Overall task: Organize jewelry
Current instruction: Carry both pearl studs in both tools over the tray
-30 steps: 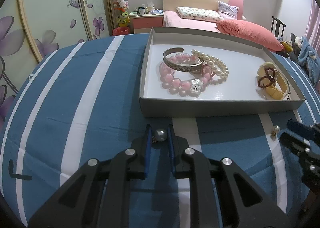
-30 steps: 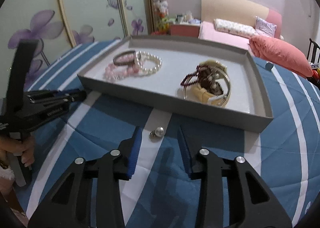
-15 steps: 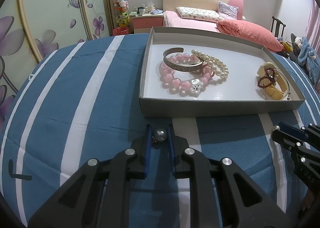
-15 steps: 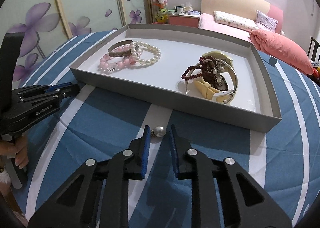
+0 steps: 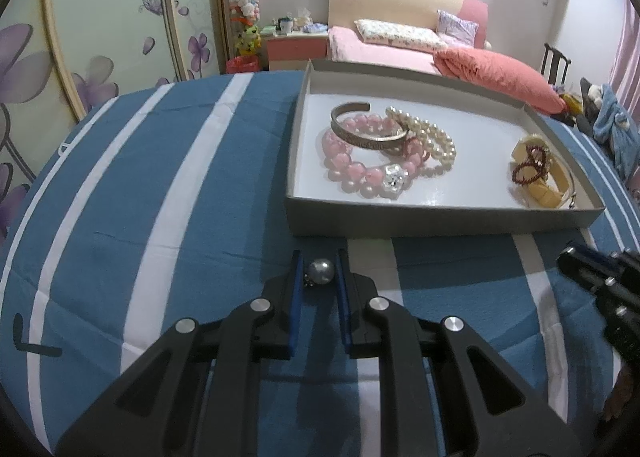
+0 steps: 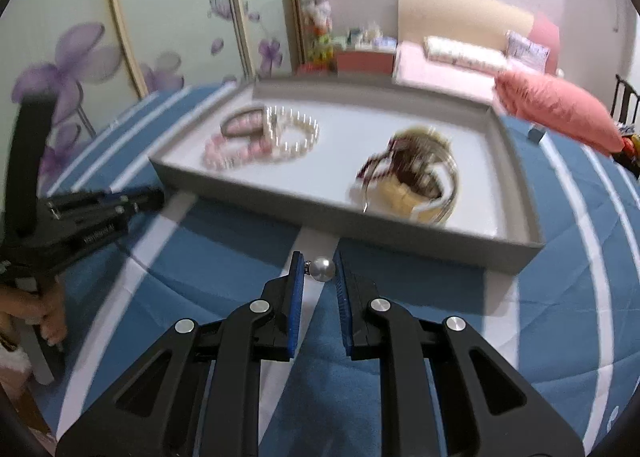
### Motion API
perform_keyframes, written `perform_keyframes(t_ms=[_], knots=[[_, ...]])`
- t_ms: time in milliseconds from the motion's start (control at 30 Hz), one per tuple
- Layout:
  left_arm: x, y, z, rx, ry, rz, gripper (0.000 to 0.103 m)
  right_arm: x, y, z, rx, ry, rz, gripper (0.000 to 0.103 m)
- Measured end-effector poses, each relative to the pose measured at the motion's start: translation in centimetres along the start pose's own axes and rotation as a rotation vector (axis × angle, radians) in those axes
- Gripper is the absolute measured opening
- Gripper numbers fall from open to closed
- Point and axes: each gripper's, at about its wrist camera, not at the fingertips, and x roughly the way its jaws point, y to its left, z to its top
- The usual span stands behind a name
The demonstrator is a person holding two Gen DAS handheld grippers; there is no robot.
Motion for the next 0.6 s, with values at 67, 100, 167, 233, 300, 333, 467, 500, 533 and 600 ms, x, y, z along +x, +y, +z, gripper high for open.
perform_keyframes(t_ms=[67,100,167,233,300,333,467,500,533,600], knots=[[-1.0,0.0,-0.2,0.008,-0.035,0.007,0.016,-1.5,-0.2,0.3,0.002,-0.070,-0.018,0.017],[-1.3,0.1,-0.2,0.010,-0.048,0.009,0.016,-2.3,-0.2,0.6,0.006,-0.111,-0.030,0.017],[-2.6,-0.2,-0.3,0.022,-0.102,0.021,0.016,-3.4,-0.4,1.0,0.015,-0.169,-0.044,0.017],[-4.0,-0.7,-0.1,0.034,-0.161,0.034,0.016,-4.3,-0.3,1.5,0.023,-0.222,-0.057,0.017],[-5.3,-1.2,0.0,0.044,-0.216,0.049,0.016,-5.2,-0.1,1.9,0.024,-0.279,-0.076,0.017],[-5.7,-1.3,0.1,0.048,-0.234,0.055,0.016,-5.4,0.0,2.0,0.023,-0.296,-0.085,0.017],[-7.5,-2.3,0.5,0.066,-0.321,0.089,0.016,-6.4,0.5,2.4,0.024,-0.374,-0.138,0.017],[-7.8,-2.6,0.6,0.070,-0.337,0.097,0.016,-6.5,0.6,2.5,0.026,-0.386,-0.151,0.017],[-8.1,-2.8,0.7,0.075,-0.358,0.109,0.016,-6.6,0.5,2.6,0.028,-0.394,-0.159,0.017],[-8.7,-3.3,0.8,0.079,-0.387,0.127,0.016,-6.8,0.6,2.6,0.036,-0.413,-0.182,0.017]])
